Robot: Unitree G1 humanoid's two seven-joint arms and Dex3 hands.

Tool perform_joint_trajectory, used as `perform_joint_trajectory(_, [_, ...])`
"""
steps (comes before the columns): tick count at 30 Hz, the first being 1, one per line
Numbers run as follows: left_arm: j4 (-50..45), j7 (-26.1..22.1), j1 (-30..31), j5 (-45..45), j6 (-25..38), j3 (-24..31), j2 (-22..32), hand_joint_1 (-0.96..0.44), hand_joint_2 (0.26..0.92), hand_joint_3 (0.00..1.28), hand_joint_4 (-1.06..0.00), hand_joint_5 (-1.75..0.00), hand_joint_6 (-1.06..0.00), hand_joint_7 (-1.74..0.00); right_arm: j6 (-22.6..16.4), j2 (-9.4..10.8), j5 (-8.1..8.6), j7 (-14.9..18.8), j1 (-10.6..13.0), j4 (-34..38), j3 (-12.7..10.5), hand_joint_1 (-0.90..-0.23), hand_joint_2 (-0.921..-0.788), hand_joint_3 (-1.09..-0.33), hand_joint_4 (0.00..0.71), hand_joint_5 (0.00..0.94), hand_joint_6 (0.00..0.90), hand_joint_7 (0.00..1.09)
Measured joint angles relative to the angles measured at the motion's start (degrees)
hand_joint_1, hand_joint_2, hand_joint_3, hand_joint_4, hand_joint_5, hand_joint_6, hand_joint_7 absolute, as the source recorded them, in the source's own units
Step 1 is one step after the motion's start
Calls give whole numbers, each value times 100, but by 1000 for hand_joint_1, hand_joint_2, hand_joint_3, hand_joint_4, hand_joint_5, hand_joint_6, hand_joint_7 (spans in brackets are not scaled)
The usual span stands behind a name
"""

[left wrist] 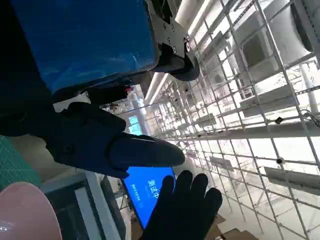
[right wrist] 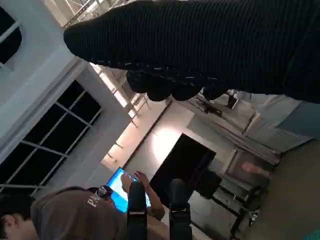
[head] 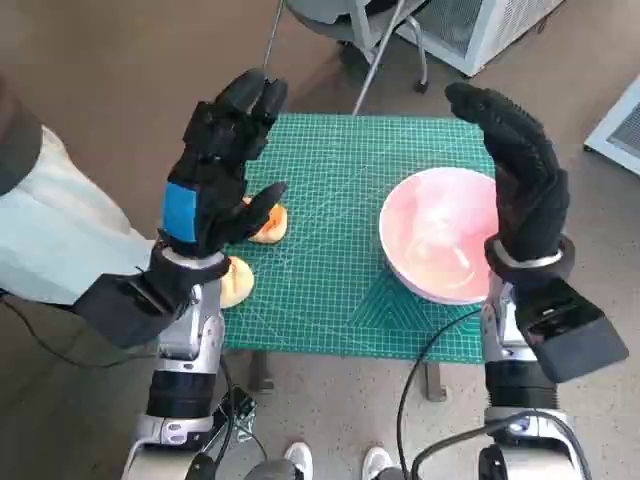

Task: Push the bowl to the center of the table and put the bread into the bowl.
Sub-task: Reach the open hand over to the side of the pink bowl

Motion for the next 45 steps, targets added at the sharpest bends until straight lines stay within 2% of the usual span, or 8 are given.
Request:
perform_joint_trajectory(21, [57, -53, 0, -4, -78, 13, 6, -468, 921, 232, -373, 0, -233, -465, -18, -5, 46, 67, -4, 30, 2, -548, -921, -722, 351, 0, 7, 781])
perform_joint_trajectory(34, [92, -55, 0, -5, -119, 13, -5, -467, 921, 228, -373, 0, -234, -464, -132, -43, 222, 199, -8, 212, -38, -544, -921, -717, 350, 0, 1, 780])
perform_joint_trajectory(36, [93, -52, 0, -5, -120, 11, -15, -467, 921, 227, -373, 0, -233, -462, -172, -89, 284, 284, -17, 312, -89, -542, -921, -714, 350, 0, 0, 777])
perform_joint_trajectory(41, [100, -50, 13, -4, -156, 21, -21, -458, 921, 226, -371, 0, -227, -454, -301, -322, 608, 514, -58, 806, -347, -542, -921, -719, 344, 0, -1, 769])
perform_joint_trajectory(43, [105, -47, 30, -4, -181, 31, -19, -457, 921, 226, -367, 0, -228, -452, -383, -412, 650, 515, -68, 1021, -469, -538, -921, -730, 342, 0, -1, 768])
perform_joint_trajectory(45, [125, -39, 46, -4, -206, 41, -15, -455, 921, 226, -362, 0, -229, -449, -494, -518, 598, 392, -74, 1264, -617, -529, -921, -742, 339, 0, -1, 765])
